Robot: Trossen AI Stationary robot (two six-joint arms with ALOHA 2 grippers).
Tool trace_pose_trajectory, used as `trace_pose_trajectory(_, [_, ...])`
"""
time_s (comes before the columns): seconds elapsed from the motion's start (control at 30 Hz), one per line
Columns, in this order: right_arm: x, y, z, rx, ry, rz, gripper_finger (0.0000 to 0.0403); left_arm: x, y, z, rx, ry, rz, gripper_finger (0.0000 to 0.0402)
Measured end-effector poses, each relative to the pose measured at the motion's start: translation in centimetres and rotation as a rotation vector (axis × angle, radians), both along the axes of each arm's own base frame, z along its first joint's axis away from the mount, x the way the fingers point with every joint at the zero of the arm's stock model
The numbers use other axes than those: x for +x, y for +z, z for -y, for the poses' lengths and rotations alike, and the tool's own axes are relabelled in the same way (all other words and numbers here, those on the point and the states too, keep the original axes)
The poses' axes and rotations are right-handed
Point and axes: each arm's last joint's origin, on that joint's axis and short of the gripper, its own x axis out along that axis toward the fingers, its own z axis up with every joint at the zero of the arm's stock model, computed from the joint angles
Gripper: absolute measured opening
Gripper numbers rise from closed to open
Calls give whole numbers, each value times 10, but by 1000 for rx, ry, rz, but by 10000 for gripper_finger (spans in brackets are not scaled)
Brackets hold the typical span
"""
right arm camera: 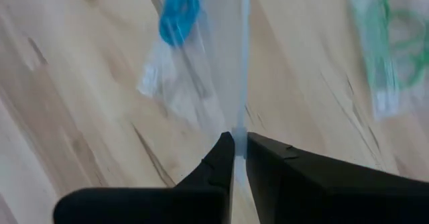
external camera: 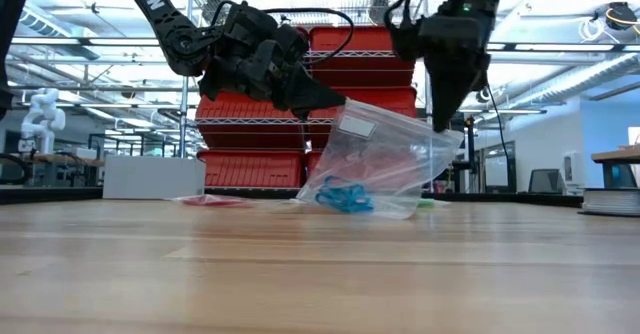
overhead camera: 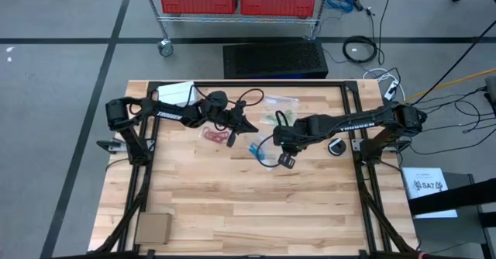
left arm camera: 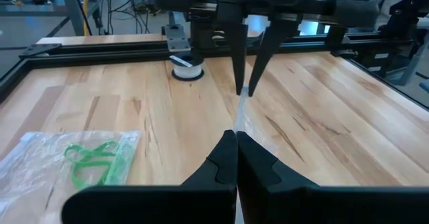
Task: Sort rubber bands
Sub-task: Close the bottom right transparent zip lock bag, then move the transparent zip lock bags to the middle
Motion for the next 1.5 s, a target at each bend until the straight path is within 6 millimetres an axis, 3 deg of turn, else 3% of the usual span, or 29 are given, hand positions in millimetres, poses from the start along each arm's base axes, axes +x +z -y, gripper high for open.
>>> trace_pose_trajectory(0.63, [-13,-4,-2,30,-29,-142,22,-1,-6,-2,51,115,-63,0])
trace_pose_trajectory(0.77, [-13,-4,-2,26,-29,-139,63,0,-7,-1,46,111,-73,4])
trace_pose_trajectory(1.03, [-13,-3,7,-58,-96,-129,191,1,-7,7,42,86,-91,53])
trace_pose_trajectory(1.17, [-3,-5,9,-50,-163,-11,217,-12,1,8,133,188,-200,46])
trace_pose_trajectory(1.3, [7,-25,4,-1,-247,135,184,-33,6,11,204,304,-405,14])
trace_pose_trajectory(1.5, [13,-69,-1,35,-444,175,57,-62,0,12,288,491,-721,6])
